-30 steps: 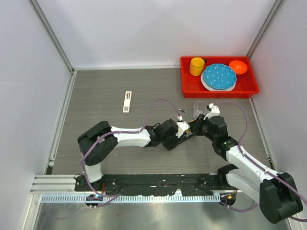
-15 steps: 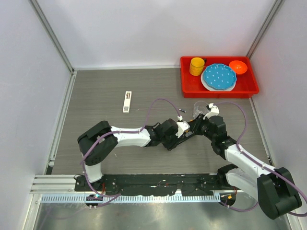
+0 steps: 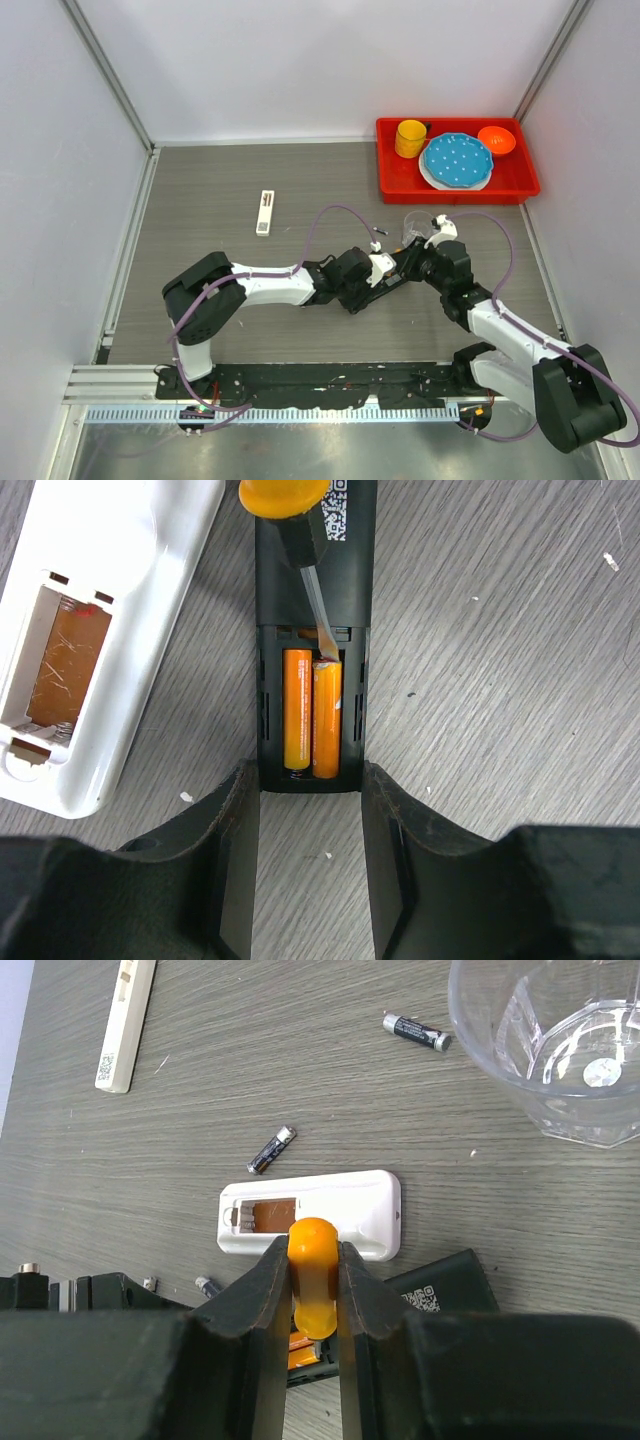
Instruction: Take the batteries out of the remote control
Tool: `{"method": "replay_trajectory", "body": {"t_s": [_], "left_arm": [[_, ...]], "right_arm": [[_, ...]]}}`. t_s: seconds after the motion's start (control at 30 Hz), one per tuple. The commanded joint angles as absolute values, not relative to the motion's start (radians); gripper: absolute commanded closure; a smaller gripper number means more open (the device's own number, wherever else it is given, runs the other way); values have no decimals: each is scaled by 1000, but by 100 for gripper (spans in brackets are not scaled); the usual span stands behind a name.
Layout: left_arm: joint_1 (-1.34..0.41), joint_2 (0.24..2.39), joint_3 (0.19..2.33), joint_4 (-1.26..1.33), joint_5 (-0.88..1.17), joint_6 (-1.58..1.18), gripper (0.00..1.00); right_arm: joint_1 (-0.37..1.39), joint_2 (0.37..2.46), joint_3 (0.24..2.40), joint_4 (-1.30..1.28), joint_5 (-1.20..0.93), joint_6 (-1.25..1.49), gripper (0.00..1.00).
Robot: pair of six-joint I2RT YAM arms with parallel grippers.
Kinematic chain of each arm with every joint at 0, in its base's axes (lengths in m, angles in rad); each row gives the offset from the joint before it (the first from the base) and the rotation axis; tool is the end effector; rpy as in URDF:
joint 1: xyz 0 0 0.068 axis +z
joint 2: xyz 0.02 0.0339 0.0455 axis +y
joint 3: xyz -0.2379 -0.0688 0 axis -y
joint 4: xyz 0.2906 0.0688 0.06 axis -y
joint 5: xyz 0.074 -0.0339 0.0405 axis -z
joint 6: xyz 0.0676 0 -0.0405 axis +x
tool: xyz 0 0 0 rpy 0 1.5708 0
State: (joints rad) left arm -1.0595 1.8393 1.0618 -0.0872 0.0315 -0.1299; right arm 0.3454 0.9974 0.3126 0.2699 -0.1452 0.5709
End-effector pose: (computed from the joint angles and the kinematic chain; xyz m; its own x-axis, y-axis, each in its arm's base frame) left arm 0.2057 -0.3710 0.0741 -0.4834 0.5970 -0.6403 0.8260 0.5532 -0.1078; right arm 0.2629 0.1050 0.1192 -0.5675 0.3641 -0.7385 -0.1818 0.8194 0.5436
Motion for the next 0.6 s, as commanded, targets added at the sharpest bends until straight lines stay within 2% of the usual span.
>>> {"method": "replay_trajectory", "body": {"t_s": [0.0,0.57], "left_arm": [[-1052,1896,1052,-179,55,-149,100],[-1052,1904,1058,-186,49,-149,100]], "right_arm": [[357,1015,299,371,-278,684,99],[357,994,302,416,-327,761,99]]}}
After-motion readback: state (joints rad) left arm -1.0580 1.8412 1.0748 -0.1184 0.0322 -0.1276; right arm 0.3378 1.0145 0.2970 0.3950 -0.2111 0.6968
